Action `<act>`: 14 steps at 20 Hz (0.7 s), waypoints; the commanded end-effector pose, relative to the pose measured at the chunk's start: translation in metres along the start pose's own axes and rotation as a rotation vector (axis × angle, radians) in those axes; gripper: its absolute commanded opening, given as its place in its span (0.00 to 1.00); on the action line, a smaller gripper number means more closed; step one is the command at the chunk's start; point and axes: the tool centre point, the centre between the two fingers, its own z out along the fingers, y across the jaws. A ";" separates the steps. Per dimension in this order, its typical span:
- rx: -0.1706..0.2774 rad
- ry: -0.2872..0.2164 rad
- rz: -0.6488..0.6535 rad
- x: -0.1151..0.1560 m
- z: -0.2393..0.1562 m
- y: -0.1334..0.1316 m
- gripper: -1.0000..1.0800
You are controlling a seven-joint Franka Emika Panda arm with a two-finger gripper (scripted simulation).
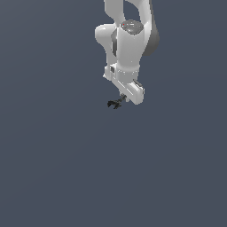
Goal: Pick up the object and move it to a goal position.
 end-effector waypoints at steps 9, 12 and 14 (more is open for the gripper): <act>-0.001 0.002 -0.001 -0.047 -0.106 -0.015 0.00; -0.001 0.001 -0.002 -0.060 -0.136 -0.020 0.00; 0.000 0.000 -0.003 -0.069 -0.156 -0.023 0.00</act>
